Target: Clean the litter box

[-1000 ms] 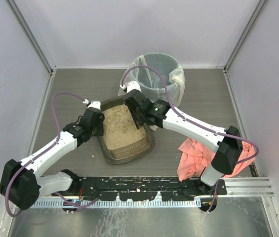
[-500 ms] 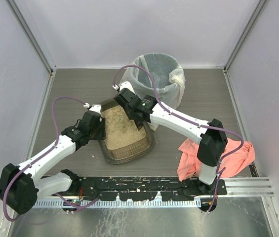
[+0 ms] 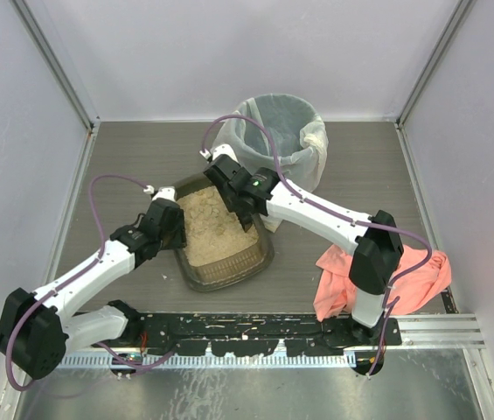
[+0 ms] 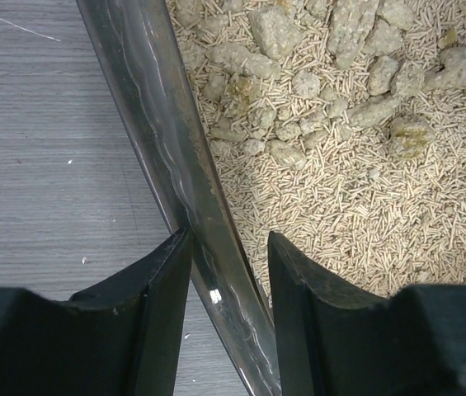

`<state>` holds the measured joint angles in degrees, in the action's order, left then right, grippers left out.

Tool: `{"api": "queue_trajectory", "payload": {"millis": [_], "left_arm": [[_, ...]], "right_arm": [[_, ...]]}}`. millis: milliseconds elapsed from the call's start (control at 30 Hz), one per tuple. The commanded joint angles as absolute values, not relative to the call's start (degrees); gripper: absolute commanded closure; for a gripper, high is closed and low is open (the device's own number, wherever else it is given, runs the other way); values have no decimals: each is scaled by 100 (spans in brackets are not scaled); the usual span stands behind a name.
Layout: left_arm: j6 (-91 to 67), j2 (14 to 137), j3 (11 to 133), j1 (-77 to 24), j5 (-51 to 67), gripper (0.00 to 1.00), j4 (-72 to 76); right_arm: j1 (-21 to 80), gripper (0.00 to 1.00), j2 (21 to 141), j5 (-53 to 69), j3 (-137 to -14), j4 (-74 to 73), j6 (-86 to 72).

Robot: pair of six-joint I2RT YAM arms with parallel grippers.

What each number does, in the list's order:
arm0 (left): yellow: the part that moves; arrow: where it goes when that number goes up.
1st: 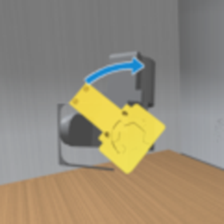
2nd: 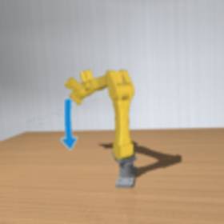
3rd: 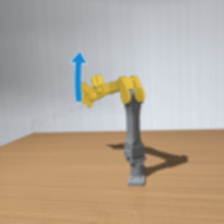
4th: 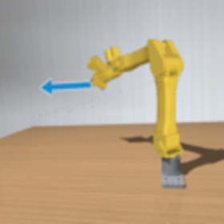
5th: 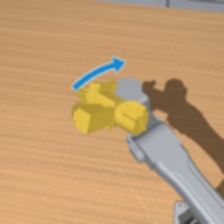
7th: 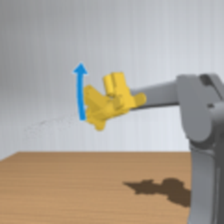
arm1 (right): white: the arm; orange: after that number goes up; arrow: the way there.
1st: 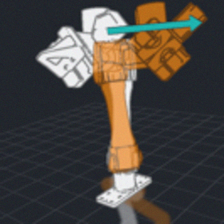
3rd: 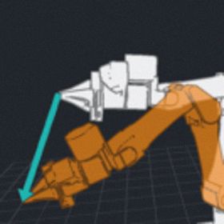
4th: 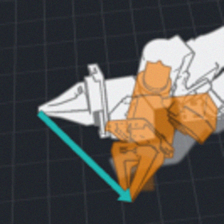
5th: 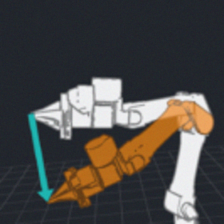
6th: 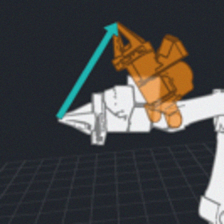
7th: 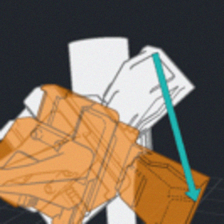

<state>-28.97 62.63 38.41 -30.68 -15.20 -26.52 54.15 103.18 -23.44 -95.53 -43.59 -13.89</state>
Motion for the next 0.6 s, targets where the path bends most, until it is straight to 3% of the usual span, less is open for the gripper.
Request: {"api": "queue_trajectory", "payload": {"millis": [0,567], "left_arm": [[-2937,6330,3692,-3090,-1497,55,-2771],[-2796,6452,3595,-3078,-1146,57,-2484]], "right_arm": [[5403,99,10185,-2050,-9535,-4283,-1596],[4757,99,9327,-660,-8073,-2866,-2665]]}}
